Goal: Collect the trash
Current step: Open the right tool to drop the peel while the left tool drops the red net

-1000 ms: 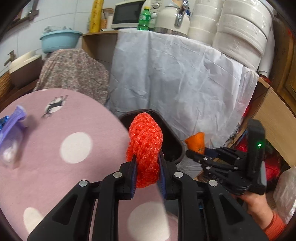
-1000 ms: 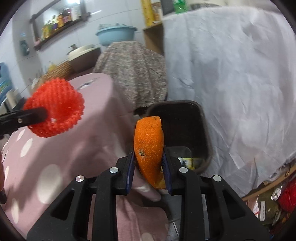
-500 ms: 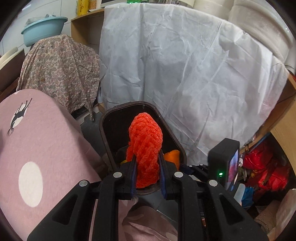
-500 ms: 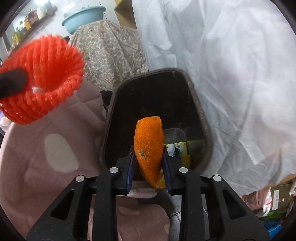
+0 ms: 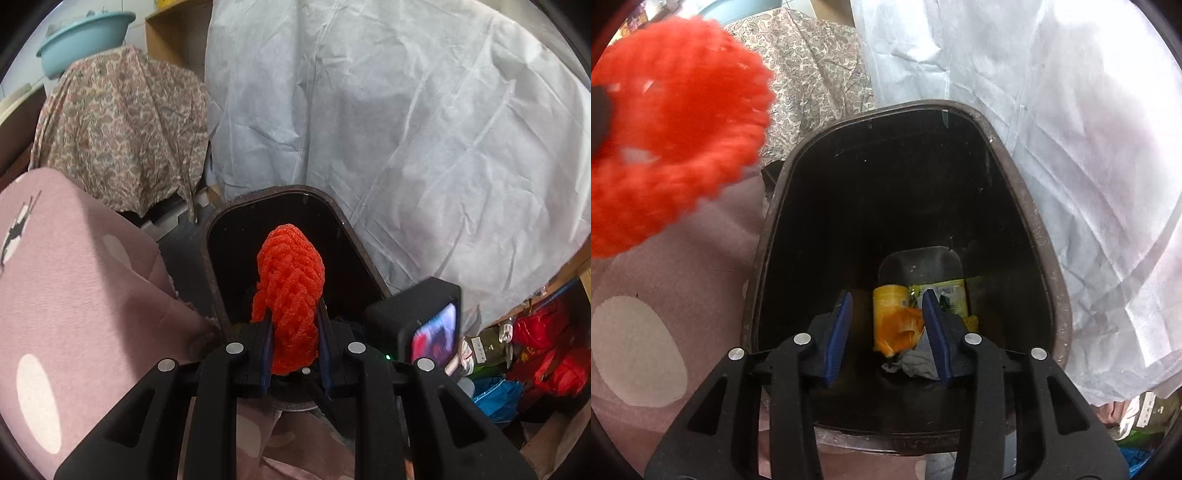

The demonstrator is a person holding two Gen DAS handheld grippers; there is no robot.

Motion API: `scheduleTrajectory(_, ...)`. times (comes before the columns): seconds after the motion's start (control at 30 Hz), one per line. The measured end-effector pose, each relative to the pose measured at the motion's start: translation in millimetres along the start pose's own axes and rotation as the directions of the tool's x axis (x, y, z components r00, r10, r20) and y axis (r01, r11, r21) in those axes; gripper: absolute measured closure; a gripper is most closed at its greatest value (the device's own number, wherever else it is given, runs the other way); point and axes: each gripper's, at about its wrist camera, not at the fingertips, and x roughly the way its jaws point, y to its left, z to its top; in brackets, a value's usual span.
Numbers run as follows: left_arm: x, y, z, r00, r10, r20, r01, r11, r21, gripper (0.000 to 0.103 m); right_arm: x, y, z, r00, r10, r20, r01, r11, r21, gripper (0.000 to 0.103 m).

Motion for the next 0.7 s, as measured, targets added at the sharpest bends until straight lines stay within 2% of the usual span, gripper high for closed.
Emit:
scheduleTrajectory(0.13, 14, -1, 10, 0.999, -0.019, -0.033, 0.018, 0.999, -0.031, 0.083, -15, -1, -6, 0.999, -0.007, 0.033, 0.007, 1.000, -0.010, 0.062)
scheduleTrajectory(0.17, 16, -3, 11, 0.999, -0.018, -0.036, 0.017, 0.999, -0.032, 0.083, -21, -2, -8, 0.999, -0.011, 0.046, 0.011, 1.000, -0.015, 0.060)
scheduleTrajectory(0.27, 28, -9, 18, 0.998, -0.020, -0.064, 0.018, 0.999, -0.038, 0.083, -37, -8, -13, 0.996, -0.028, 0.084, 0.028, 1.000, -0.007, 0.037)
scheduleTrajectory(0.37, 44, -18, 23, 0.997, 0.009, -0.083, -0.011, 1.000, -0.027, 0.083, -51, -17, -18, 0.993, -0.046, 0.111, 0.045, 0.999, 0.011, 0.036)
scheduleTrajectory(0.63, 89, -25, 20, 0.985, 0.062, -0.162, -0.066, 0.998, -0.016, 0.083, -60, -34, -33, 0.993, -0.073, 0.089, 0.070, 0.997, 0.038, 0.036)
scheduleTrajectory(0.7, 97, -24, 16, 0.981, 0.067, -0.181, -0.072, 0.997, -0.019, 0.083, -63, -37, -37, 0.993, -0.073, 0.096, 0.069, 0.997, 0.044, 0.032)
